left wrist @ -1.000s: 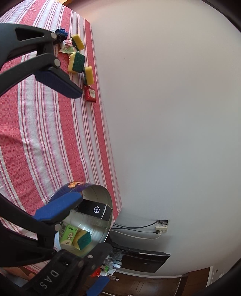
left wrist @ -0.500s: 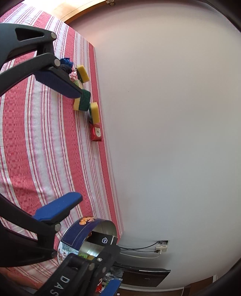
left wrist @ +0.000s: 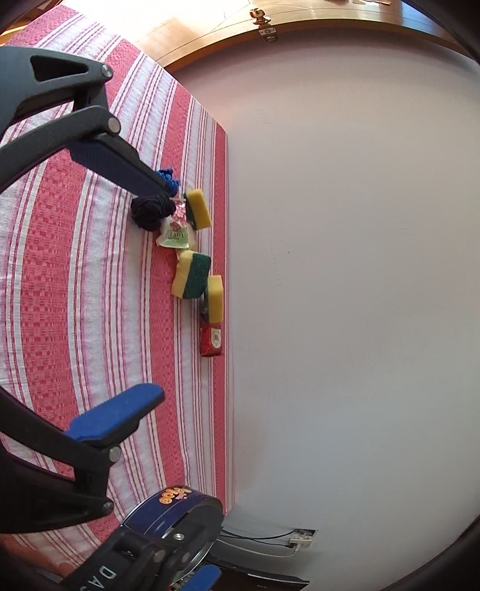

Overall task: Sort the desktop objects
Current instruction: 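Move both open tools back toward the remaining items on the table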

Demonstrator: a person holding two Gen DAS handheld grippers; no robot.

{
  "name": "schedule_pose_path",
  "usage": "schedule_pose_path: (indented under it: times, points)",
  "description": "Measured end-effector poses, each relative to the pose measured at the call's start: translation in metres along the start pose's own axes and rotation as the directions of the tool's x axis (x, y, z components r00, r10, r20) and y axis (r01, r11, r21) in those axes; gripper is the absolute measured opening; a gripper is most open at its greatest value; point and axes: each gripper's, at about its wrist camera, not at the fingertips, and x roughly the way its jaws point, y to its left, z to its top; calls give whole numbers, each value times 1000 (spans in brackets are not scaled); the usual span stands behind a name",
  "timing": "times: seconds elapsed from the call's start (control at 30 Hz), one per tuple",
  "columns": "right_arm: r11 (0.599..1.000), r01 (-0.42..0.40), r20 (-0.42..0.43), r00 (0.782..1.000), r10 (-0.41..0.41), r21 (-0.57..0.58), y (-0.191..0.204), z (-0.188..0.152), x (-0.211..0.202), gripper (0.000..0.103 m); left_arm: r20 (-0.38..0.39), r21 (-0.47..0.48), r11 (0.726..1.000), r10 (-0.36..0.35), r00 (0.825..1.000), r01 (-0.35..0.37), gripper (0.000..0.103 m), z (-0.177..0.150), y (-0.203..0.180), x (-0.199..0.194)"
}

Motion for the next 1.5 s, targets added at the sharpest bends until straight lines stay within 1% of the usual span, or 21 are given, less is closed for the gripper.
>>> schedule_pose_path:
  times: [0.3, 0.57, 0.67, 0.8, 0.97, 1.03, 1.13, 1.2, 1.3, 1.37, 1.4, 1.47, 1.5]
  points:
    - [998, -57, -16, 998, 56, -39, 36, -2, 9, 93, -18, -64, 996, 59, 998, -60, 103, -3, 46, 5]
    - [993, -106, -32, 994, 104, -60, 71, -4, 18, 93, -36, -97, 987, 124, 992, -127, 103, -7, 84, 10]
    - [989, -130, -40, 991, 128, -68, 84, -5, 21, 93, -53, -116, 983, 135, 989, -140, 103, -11, 102, 15]
    - [983, -164, -58, 985, 160, -82, 100, -8, 28, 93, -86, -144, 973, 170, 982, -181, 103, -17, 126, 21]
    - [976, -200, -86, 978, 192, -88, 118, -15, 39, 93, -135, -141, 965, 203, 970, -222, 103, -21, 144, 36]
    - [973, -210, -96, 975, 202, -91, 123, -17, 43, 93, -151, -136, 965, 205, 967, -226, 103, -22, 147, 44]
    - [971, -223, -108, 971, 213, -90, 130, -21, 49, 93, -185, -128, 973, 166, 969, -191, 103, -21, 144, 58]
    - [968, -235, -119, 967, 223, -90, 133, -22, 53, 93, -208, -130, 976, 148, 967, -177, 102, -17, 138, 70]
    - [969, -231, -127, 967, 219, -86, 135, -25, 58, 93, -238, -112, 981, 129, 963, -160, 100, -6, 124, 95]
    - [969, -234, -138, 965, 222, -77, 134, -26, 62, 93, -258, -103, 984, 114, 959, -144, 94, 1, 114, 114]
    - [970, -232, -141, 965, 220, -76, 133, -26, 64, 93, -275, -94, 985, 115, 955, -145, 90, 2, 110, 124]
    - [971, -226, -144, 966, 213, -81, 131, -27, 69, 93, -332, -72, 986, 120, 936, -151, 63, 2, 103, 146]
    - [972, -219, -144, 968, 205, -86, 130, -26, 70, 93, -365, -72, 987, 108, 925, -143, 58, -1, 101, 156]
